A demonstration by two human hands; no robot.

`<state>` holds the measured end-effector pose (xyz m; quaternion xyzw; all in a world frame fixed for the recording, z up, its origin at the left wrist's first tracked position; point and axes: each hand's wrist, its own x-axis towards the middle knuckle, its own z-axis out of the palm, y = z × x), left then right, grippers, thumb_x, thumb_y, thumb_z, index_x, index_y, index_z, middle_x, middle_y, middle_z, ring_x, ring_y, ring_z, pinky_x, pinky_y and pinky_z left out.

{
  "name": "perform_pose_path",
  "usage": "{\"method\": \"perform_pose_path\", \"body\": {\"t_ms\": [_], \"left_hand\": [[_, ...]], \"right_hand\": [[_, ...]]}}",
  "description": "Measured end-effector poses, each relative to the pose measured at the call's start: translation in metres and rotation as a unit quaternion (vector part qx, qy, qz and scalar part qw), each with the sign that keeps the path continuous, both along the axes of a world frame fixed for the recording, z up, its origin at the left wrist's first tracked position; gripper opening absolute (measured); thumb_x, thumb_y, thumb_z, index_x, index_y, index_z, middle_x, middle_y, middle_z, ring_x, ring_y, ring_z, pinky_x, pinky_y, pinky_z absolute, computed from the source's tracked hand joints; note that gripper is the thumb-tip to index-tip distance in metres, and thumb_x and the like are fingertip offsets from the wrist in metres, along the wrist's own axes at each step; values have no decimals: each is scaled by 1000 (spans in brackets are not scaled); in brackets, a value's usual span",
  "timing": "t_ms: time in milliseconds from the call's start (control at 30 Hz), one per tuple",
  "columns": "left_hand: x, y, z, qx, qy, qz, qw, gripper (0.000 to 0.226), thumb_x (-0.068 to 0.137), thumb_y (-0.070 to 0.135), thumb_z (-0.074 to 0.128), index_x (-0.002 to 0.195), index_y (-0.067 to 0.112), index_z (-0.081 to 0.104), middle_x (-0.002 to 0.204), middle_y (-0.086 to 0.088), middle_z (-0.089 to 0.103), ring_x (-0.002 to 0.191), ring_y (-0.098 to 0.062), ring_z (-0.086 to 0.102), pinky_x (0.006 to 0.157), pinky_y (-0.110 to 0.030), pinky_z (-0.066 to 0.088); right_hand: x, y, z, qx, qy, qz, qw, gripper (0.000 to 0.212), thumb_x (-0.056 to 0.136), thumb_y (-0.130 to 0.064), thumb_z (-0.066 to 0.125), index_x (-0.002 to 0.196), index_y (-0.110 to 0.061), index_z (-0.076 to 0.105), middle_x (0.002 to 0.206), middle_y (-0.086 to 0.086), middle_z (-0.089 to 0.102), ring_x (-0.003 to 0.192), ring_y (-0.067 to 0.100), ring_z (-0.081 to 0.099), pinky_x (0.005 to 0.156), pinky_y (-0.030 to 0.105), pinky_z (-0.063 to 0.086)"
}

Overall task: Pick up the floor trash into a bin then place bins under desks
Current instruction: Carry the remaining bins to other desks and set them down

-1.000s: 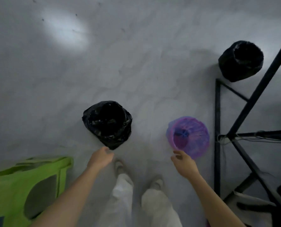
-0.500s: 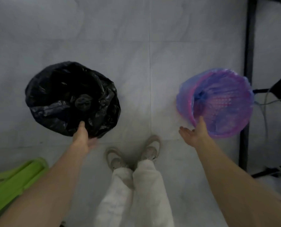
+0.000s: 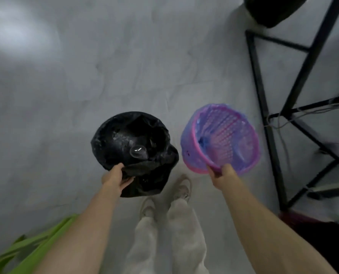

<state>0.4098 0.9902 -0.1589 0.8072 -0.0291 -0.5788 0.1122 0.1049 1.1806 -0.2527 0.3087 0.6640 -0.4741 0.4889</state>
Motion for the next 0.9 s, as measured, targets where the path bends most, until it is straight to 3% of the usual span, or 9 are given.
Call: {"method": "perform_pose_path", "body": {"t_ms": [33,100,167,300,400,500,667,800,900], "left_hand": [[-6,4,26,-10,7,-26,1000,24,95,12,61,116,7,49,114,-15,57,103,-36,62,85,-44,56],[-16,10,69,-34,14,-78,996,32,93,13,63,122,4,53,115,-14,58,103,-34,60,81,-44,57],[-29,15,133,-65,36,-141,987,39,90,12,66,127,5,54,117,-15,60,102,-34,61,77,-43,58],[-47,27,229,-99,39,-288,952,32,85,17,70,114,12,56,114,-14,63,98,-35,63,80,-47,60],[-66,50,294,-121,36,-409,904,29,86,21,69,109,7,59,108,-14,64,96,-35,64,83,-47,60],[-92,85,339,-150,31,-531,833,26,89,26,68,102,5,61,102,-14,66,91,-33,64,85,-45,58],[-159,173,378,-171,58,-678,712,26,92,26,68,105,5,62,97,-14,65,87,-33,64,84,-47,58],[-212,272,393,-172,81,-766,614,31,92,26,68,112,5,58,96,-11,63,86,-32,64,77,-46,60],[-245,357,396,-157,94,-813,552,30,94,25,66,116,5,59,99,-12,63,87,-30,62,66,-39,58]], "right_hand": [[8,-9,55,24,9,19,999,93,41,-55,91,108,0,57,87,3,72,106,35,58,94,41,54],[25,-13,133,-2,-10,-107,994,19,92,-13,56,105,0,58,85,18,69,78,31,63,56,33,59],[26,7,209,15,23,-166,986,23,94,0,40,111,0,57,77,21,65,65,30,65,36,31,52],[38,82,341,18,80,-255,963,6,95,1,49,90,0,52,43,11,61,47,26,66,33,34,52],[51,153,414,6,108,-327,939,10,95,0,51,86,-1,52,42,9,61,36,17,62,35,33,53],[70,234,462,-8,141,-392,909,6,95,-1,51,97,-4,55,51,8,67,43,18,67,38,32,54],[114,361,495,-20,182,-508,841,21,92,0,52,111,-7,57,96,17,67,77,26,65,45,33,57],[153,458,506,-19,188,-589,786,13,93,3,50,95,-8,58,85,15,67,71,25,65,41,30,55],[176,531,505,0,190,-634,750,15,93,4,51,103,-5,59,73,15,70,61,26,68,39,29,53]]}}
